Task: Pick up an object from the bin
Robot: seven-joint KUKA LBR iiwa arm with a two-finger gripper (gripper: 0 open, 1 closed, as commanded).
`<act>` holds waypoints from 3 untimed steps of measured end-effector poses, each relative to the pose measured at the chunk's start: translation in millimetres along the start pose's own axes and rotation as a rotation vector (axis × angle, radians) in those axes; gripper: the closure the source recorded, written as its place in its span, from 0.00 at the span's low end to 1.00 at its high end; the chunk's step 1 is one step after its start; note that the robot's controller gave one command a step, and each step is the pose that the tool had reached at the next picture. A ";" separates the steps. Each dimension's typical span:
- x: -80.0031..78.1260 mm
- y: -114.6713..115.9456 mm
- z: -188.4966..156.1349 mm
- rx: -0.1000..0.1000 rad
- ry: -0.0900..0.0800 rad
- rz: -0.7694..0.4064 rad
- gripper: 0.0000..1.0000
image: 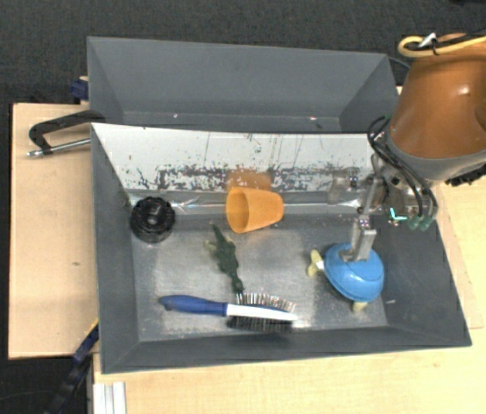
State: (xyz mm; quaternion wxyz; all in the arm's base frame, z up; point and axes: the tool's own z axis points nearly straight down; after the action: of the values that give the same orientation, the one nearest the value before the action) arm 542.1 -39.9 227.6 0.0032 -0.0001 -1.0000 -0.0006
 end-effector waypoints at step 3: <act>-19.9 -79.4 154.5 0.007 -0.014 -0.778 0.00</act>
Offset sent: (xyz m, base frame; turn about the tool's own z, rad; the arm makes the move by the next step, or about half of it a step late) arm 0.0035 -0.0368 -0.0903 -0.2013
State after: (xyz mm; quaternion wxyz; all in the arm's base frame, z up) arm 561.0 -119.1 72.9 -0.0042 0.3792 -0.9253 0.0018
